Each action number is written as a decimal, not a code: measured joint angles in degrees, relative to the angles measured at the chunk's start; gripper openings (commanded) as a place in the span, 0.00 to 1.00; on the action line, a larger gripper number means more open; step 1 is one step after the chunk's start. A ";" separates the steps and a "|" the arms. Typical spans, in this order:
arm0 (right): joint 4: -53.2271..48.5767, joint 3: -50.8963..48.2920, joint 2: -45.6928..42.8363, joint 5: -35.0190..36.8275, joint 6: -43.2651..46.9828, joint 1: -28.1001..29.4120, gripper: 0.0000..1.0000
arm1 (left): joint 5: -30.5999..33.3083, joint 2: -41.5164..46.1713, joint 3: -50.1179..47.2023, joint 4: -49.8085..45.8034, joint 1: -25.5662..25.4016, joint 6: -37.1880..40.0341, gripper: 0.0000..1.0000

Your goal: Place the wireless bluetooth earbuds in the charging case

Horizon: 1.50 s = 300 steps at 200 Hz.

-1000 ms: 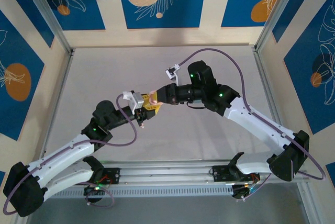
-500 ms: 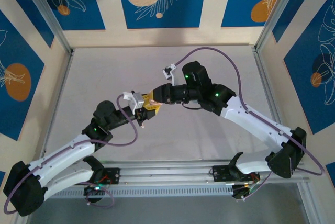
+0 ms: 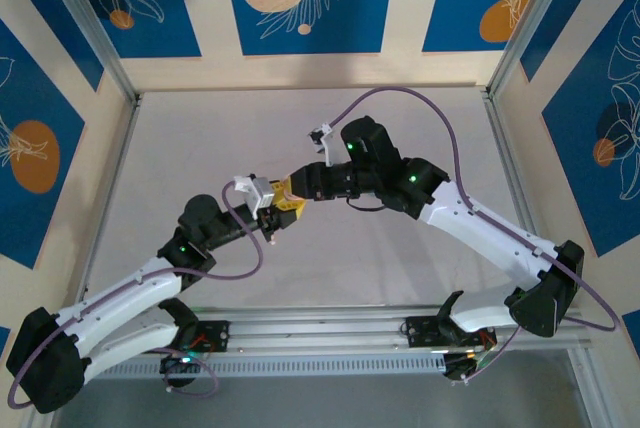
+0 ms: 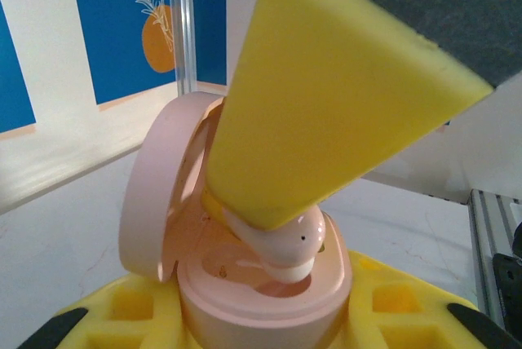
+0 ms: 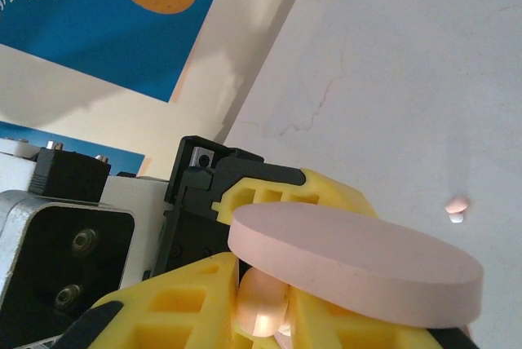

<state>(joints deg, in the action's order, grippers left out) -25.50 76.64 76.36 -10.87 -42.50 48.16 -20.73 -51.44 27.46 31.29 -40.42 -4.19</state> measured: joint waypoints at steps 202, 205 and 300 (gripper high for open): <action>-4.28 4.04 2.25 2.51 0.59 0.92 0.29 | 0.68 1.40 -0.04 -0.92 -0.15 0.04 0.32; -4.31 4.04 2.25 2.56 0.59 0.92 0.30 | 0.70 1.40 -0.04 -0.96 -0.15 0.04 0.32; -6.64 4.37 0.92 3.23 0.70 0.92 0.31 | 1.33 2.60 -0.07 -2.14 -0.26 0.20 0.32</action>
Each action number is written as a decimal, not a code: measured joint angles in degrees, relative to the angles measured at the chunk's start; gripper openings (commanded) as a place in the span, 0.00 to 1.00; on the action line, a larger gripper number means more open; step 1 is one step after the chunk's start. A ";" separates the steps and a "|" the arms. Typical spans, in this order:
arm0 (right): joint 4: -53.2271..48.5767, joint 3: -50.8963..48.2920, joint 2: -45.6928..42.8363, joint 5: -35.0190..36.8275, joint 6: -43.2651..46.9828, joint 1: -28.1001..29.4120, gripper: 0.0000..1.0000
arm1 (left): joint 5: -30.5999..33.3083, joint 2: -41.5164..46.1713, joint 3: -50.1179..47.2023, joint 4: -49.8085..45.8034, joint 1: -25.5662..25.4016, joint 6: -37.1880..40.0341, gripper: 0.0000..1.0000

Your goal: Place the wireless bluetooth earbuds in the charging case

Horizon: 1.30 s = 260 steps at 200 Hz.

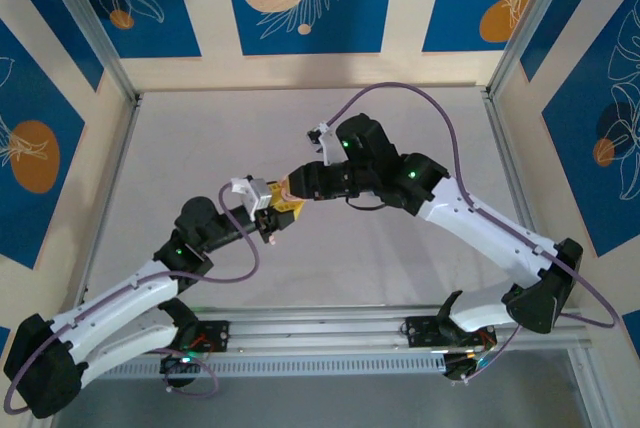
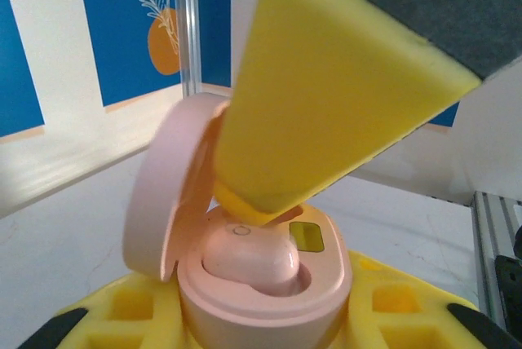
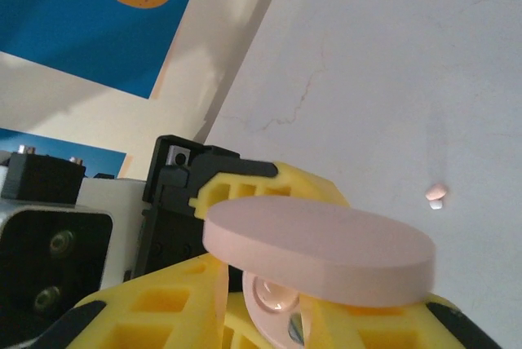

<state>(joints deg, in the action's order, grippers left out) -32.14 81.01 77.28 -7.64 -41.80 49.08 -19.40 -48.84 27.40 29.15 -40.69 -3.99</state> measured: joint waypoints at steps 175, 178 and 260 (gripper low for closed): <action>3.82 -22.27 -19.15 9.05 -6.05 -15.74 0.33 | 7.48 6.38 4.04 -8.09 0.00 0.02 0.32; 3.85 -23.02 -18.69 8.61 -6.58 -16.22 0.33 | 7.72 6.58 4.28 -8.37 0.00 0.02 0.32; 5.64 -18.47 13.22 -1.81 -9.73 -9.66 0.33 | 9.44 8.66 10.14 -14.45 0.00 -0.20 0.32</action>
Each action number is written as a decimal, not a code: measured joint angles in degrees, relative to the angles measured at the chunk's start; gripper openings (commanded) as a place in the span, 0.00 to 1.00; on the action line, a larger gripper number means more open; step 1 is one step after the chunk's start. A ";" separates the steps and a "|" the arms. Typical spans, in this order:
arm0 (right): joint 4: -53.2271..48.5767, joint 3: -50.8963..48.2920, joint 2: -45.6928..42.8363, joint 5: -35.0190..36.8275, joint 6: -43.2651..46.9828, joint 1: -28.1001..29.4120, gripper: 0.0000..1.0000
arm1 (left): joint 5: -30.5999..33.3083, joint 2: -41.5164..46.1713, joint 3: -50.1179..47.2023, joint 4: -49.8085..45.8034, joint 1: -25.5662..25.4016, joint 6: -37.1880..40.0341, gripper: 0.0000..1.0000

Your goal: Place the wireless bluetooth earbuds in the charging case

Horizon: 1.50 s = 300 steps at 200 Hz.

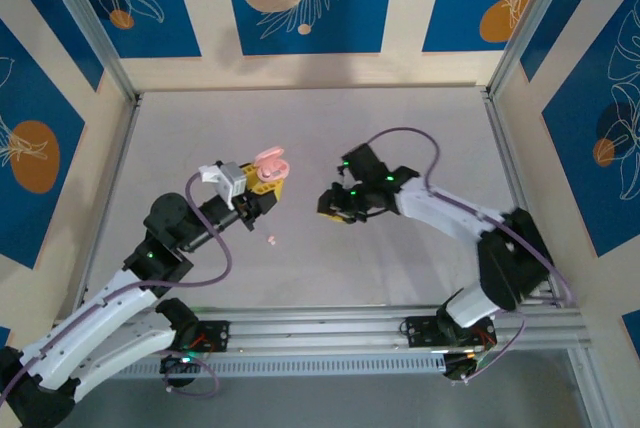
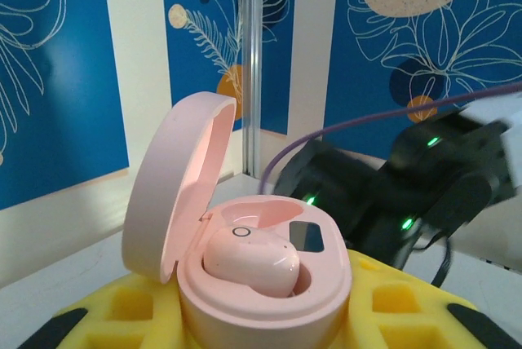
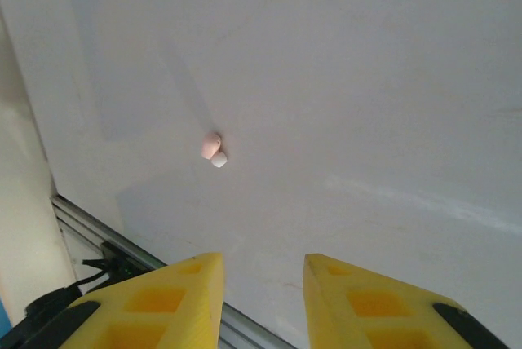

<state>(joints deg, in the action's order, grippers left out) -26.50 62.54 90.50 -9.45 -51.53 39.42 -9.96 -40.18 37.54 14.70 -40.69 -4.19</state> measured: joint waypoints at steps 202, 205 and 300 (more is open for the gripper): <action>-23.52 43.60 40.65 9.57 4.02 15.39 0.36 | 1.09 5.64 2.64 -5.86 0.00 0.24 0.32; -23.65 43.91 40.87 9.60 4.22 15.39 0.36 | 1.11 5.64 2.64 -5.88 0.00 0.24 0.32; -27.89 47.56 42.97 12.79 6.34 16.33 0.26 | 1.09 5.57 2.64 -5.81 0.00 0.22 0.32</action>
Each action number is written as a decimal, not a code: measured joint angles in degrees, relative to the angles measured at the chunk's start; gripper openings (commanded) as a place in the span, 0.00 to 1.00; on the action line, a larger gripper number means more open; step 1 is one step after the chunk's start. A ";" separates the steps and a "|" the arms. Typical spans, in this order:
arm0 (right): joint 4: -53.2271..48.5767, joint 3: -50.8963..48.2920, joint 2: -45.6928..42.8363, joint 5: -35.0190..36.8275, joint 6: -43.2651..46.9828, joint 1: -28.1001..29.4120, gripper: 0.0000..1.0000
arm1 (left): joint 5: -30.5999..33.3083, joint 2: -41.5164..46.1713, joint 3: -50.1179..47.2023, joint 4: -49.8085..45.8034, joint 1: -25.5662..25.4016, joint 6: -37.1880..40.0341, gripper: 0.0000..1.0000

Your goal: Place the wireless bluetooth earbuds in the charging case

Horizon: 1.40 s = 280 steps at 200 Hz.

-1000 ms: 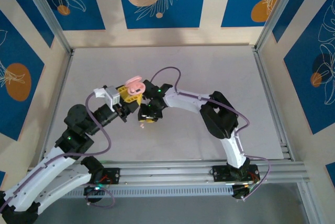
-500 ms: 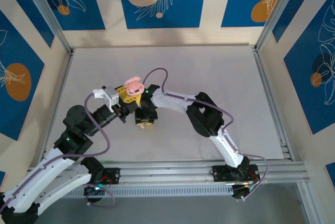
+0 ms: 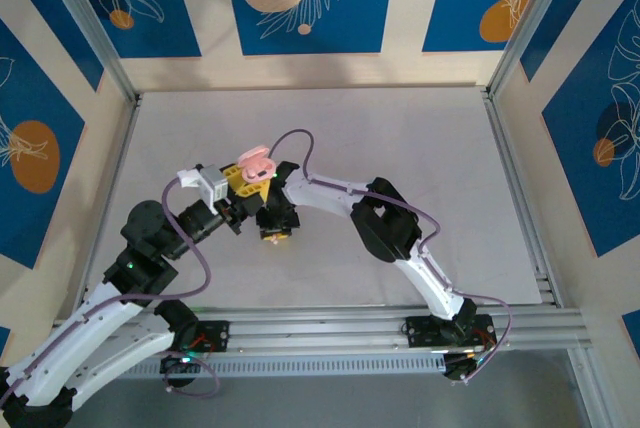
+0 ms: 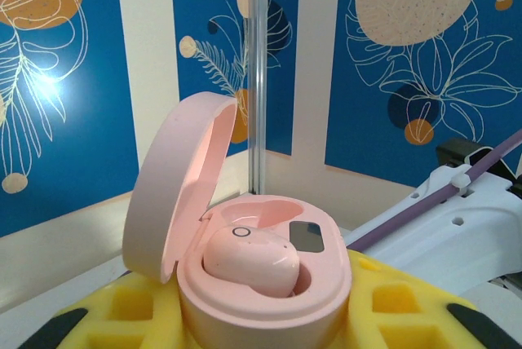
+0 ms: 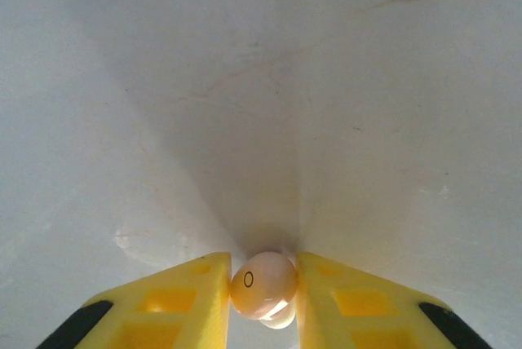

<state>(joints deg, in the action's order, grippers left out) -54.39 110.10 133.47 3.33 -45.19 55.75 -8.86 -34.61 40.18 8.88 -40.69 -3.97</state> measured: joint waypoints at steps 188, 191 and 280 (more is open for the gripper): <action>-0.28 -26.16 -15.91 4.68 6.86 -1.90 0.31 | 0.15 -3.08 0.00 1.33 0.00 -0.22 0.32; -0.31 -26.14 -15.91 4.76 6.88 -1.90 0.31 | 0.15 -3.08 0.00 1.33 0.00 -0.22 0.32; -0.35 -24.92 -15.67 5.51 4.87 -1.88 0.27 | 0.15 -3.45 0.00 1.36 0.00 -0.22 0.32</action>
<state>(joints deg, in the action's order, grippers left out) -54.74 85.19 117.80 8.84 -40.32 53.87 -8.71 -38.06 40.18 10.24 -40.69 -4.19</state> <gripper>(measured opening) 0.291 0.334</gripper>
